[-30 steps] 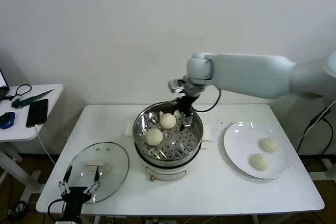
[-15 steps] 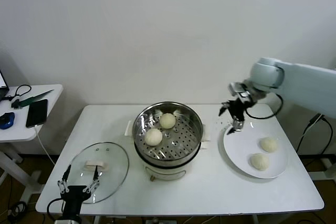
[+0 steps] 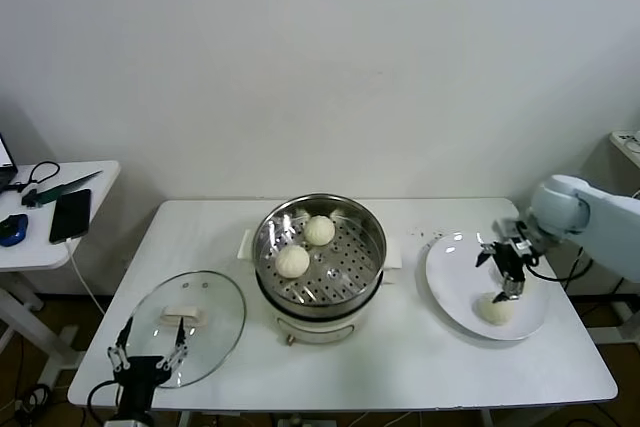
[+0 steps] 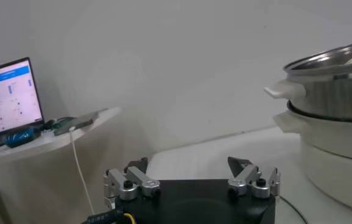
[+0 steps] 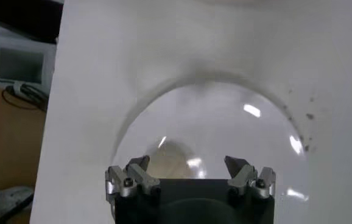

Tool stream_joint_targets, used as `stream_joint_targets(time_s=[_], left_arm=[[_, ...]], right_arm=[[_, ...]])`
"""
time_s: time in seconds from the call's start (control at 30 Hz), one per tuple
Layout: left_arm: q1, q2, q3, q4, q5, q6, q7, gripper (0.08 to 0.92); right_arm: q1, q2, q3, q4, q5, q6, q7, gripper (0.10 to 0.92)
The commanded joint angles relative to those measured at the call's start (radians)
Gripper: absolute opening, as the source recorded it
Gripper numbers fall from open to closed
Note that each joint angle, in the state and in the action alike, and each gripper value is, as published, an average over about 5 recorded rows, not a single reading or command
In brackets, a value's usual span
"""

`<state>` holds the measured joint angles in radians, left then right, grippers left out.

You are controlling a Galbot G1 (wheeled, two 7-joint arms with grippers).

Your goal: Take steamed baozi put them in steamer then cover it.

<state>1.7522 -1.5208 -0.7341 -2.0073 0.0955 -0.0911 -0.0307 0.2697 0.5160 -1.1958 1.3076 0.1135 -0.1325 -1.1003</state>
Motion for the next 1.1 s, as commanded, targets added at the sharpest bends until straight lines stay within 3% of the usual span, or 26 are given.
stream_joint_targets(time_s=[0.03, 1.1], left_arm=[[-0.001, -0.002, 0.000, 0.003, 0.004, -0.001, 0.001, 0.823], [0.006, -0.004, 0.000, 0.023, 0.015, -0.014, 0.001, 0.823]], right_arm=[[-0.222, -0.038, 0.162, -0.062, -0.140, 0.026, -0.008, 0.823], [-0.241, 0.098, 0.202, -0.168, -0.170, 0.053, -0.011, 0.814]])
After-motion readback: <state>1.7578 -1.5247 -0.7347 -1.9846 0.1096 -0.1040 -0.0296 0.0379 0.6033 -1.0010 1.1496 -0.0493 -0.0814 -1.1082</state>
